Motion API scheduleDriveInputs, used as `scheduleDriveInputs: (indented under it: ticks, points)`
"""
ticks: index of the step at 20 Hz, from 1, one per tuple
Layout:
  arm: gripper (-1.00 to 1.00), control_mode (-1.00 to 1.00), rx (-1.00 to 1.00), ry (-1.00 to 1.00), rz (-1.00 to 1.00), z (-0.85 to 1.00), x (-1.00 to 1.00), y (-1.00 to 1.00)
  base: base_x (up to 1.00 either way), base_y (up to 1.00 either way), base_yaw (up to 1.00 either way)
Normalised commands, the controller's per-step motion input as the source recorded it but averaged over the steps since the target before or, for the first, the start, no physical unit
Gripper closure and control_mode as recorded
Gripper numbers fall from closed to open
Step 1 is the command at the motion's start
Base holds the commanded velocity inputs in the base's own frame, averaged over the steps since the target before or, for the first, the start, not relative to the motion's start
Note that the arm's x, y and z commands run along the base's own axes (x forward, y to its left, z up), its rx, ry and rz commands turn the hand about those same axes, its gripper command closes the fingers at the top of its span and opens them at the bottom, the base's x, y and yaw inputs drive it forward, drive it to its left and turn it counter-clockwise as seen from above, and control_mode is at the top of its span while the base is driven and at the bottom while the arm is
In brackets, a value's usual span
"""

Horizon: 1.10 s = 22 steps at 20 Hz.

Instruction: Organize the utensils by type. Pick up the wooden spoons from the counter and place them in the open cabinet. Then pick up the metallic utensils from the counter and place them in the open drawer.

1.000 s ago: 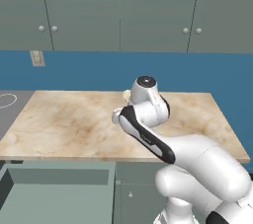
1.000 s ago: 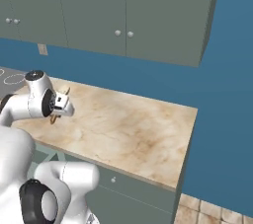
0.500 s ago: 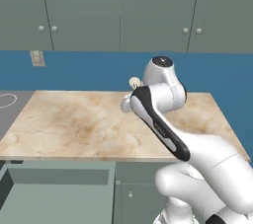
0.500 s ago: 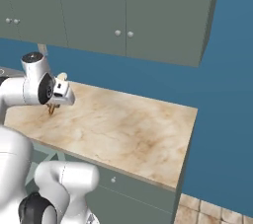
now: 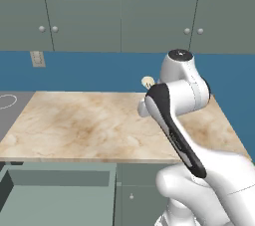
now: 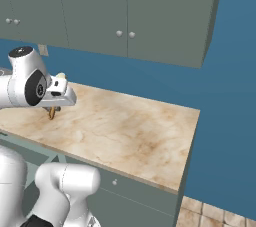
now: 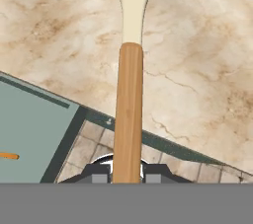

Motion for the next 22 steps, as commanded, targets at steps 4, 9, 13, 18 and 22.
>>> scheduleDriveInputs:
  ticks: [4, 9, 13, 18, 22]
  points:
    - [1.0, -1.0, 0.01, -0.03, 0.14, 0.69, -0.52, -0.26, 0.0, 0.0, 0.0]
    - [1.0, -1.0, 0.01, 0.0, 0.1, 0.57, -0.6, -0.25, 0.0, 0.0, 0.0]
    - [1.0, -1.0, 0.0, 0.0, 0.03, 0.47, -0.67, -0.31, 0.0, 0.0, 0.0]
    - [1.0, -1.0, 0.03, -0.03, 0.0, 0.11, -0.62, -0.33, 0.0, 0.0, 0.0]
    - [1.0, -1.0, 0.01, -0.13, 0.0, 0.0, -0.42, -0.09, 0.0, 0.0, 0.0]
